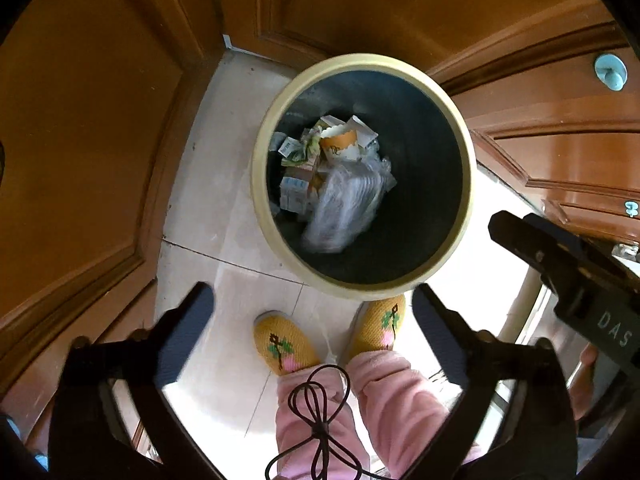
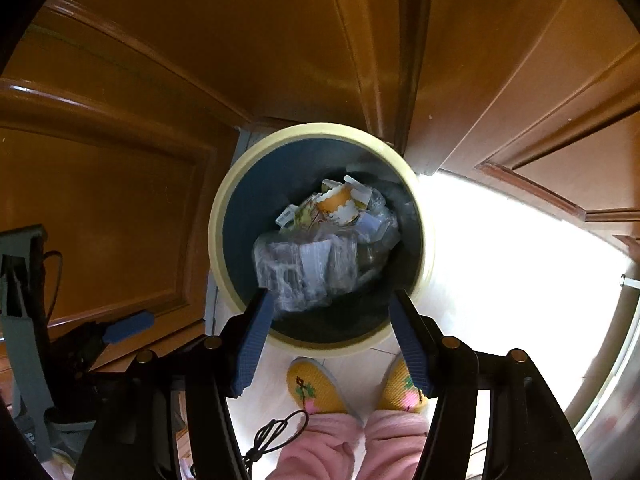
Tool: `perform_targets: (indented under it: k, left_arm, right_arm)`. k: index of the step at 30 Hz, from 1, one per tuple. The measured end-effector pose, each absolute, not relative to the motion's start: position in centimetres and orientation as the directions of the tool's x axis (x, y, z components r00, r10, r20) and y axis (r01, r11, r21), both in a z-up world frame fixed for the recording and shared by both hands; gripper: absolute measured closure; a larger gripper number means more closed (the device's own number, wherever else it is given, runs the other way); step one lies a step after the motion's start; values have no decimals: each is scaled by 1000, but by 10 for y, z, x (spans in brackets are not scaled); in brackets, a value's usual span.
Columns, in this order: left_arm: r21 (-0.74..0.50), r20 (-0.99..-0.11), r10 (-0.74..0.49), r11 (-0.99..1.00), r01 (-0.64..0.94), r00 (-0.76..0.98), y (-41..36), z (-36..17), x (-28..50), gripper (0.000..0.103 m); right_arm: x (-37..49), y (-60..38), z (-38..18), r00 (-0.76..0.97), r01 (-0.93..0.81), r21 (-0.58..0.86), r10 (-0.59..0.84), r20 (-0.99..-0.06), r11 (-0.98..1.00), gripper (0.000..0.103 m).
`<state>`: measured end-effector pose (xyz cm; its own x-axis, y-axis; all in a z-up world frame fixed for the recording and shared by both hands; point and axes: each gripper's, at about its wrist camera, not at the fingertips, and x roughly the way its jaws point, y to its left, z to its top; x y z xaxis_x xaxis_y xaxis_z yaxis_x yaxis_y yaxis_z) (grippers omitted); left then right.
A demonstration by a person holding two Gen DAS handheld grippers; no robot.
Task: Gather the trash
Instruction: 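Raise both open tools back toward the counter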
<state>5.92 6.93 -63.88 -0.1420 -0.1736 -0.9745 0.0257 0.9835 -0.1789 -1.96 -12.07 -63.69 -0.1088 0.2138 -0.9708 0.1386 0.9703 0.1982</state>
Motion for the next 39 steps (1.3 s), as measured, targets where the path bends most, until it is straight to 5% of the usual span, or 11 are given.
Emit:
perform_targets:
  k: [21, 39]
  left_arm:
    - [-133, -987, -126, 989, 59, -99, 72, -605, 48, 1]
    - [-155, -985, -164, 977, 149, 52, 50, -379, 23, 1]
  right_arm:
    - [-42, -122, -610, -91, 183, 185, 204, -975, 966, 42]
    - [-55, -137, -409, 30, 185, 189, 186, -982, 964, 42]
